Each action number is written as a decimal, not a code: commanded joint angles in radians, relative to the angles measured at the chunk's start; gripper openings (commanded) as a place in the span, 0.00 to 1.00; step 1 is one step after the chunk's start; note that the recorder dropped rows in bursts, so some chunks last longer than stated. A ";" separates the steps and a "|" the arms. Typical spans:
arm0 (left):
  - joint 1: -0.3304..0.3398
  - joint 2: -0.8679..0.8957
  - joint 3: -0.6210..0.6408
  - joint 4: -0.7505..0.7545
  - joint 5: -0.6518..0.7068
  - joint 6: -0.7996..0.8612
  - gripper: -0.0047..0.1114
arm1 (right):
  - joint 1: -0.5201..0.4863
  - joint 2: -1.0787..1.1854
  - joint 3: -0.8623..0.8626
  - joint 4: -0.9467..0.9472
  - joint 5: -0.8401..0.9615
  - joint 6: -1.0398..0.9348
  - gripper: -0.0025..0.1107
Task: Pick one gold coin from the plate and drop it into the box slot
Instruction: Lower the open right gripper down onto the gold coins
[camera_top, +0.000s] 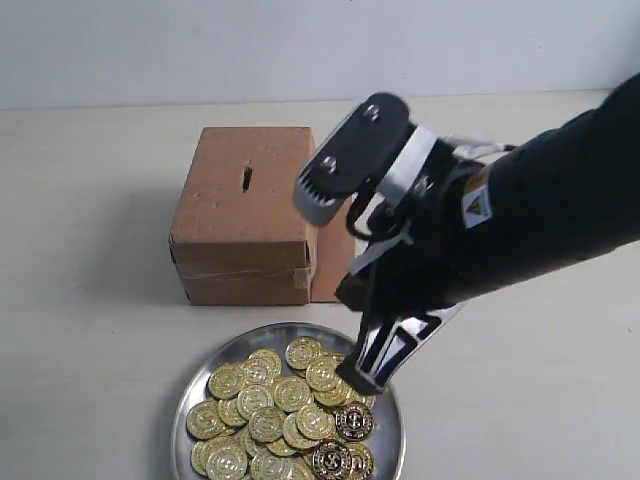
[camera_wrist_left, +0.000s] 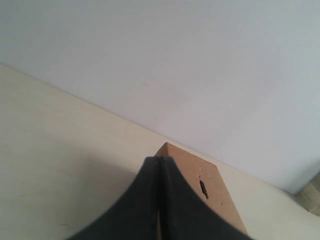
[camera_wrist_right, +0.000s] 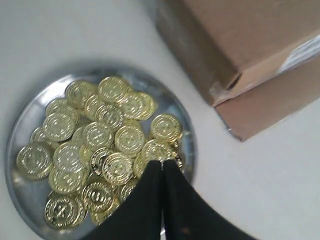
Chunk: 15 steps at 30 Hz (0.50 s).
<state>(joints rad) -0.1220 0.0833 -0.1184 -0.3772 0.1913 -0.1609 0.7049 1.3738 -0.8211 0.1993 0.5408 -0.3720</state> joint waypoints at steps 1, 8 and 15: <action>-0.007 0.005 -0.009 0.006 -0.002 0.005 0.04 | 0.088 0.083 -0.047 -0.062 0.067 -0.011 0.02; -0.007 0.005 -0.009 0.006 -0.002 0.005 0.04 | 0.175 0.149 -0.048 -0.066 0.116 0.007 0.13; -0.007 0.005 -0.009 0.006 -0.002 0.005 0.04 | 0.180 0.196 -0.081 -0.014 0.096 0.020 0.35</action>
<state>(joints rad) -0.1220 0.0833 -0.1184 -0.3772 0.1913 -0.1609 0.8823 1.5521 -0.8766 0.1590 0.6573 -0.3556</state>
